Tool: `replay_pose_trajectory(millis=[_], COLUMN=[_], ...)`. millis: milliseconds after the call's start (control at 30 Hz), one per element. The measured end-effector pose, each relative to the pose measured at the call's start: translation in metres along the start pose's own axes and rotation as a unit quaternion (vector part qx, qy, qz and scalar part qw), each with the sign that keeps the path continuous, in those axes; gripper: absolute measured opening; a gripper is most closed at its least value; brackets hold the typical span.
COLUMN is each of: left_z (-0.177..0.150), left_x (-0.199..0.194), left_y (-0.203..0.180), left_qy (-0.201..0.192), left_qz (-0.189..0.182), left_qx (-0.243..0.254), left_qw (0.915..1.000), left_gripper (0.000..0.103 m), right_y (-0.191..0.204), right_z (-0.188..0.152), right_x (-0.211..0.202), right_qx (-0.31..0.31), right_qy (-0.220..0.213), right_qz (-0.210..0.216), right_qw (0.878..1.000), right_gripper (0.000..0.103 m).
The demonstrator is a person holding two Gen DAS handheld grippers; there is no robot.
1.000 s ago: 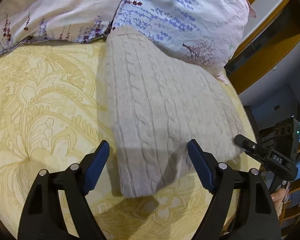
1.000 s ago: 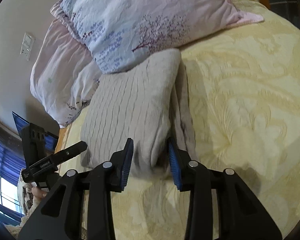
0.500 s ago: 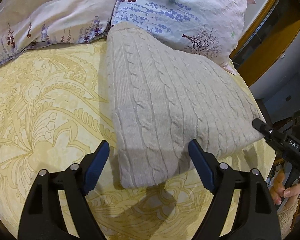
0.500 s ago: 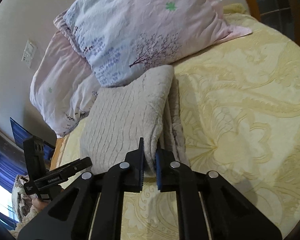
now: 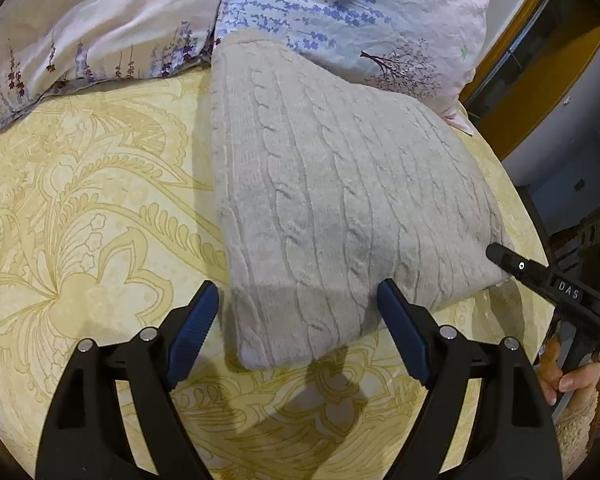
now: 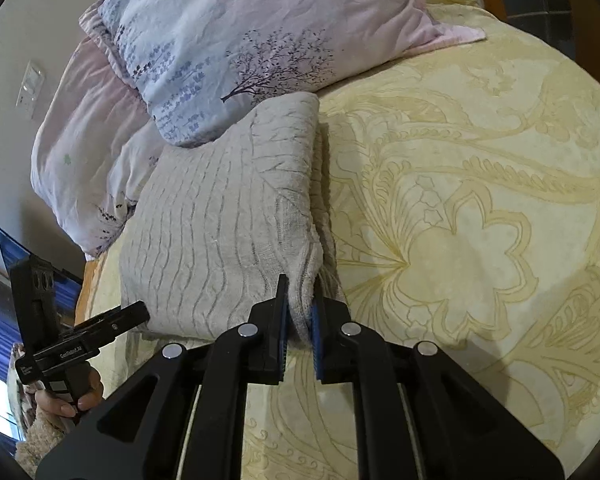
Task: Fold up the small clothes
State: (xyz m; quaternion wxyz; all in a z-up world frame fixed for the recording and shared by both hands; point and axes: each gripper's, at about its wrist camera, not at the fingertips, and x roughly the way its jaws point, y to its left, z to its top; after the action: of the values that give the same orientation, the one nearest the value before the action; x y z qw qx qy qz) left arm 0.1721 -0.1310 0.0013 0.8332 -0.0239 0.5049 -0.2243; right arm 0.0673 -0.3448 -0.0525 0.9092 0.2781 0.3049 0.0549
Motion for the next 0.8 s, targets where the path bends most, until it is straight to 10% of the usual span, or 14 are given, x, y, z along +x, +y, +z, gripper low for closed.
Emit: replay_pose_trajectory(millis=[200, 800], left_z=[0.023, 0.125], left_x=[-0.018, 0.045], left_y=[0.028, 0.085], left_qy=[-0.018, -0.003], left_qz=[-0.063, -0.112], left_qx=[-0.049, -0.174], left_qw=[0.9966, 0.9785], left_gripper=[0.085, 0.078], right_y=[-0.004, -0.022], right_z=[0.027, 0.129], right_x=[-0.017, 0.085], right_qx=[0.022, 0.114], right_qy=[-0.018, 0.034], right_qz=[0.021, 0.066], right_qw=[0.999, 0.991], right_gripper=[0.057, 0.056])
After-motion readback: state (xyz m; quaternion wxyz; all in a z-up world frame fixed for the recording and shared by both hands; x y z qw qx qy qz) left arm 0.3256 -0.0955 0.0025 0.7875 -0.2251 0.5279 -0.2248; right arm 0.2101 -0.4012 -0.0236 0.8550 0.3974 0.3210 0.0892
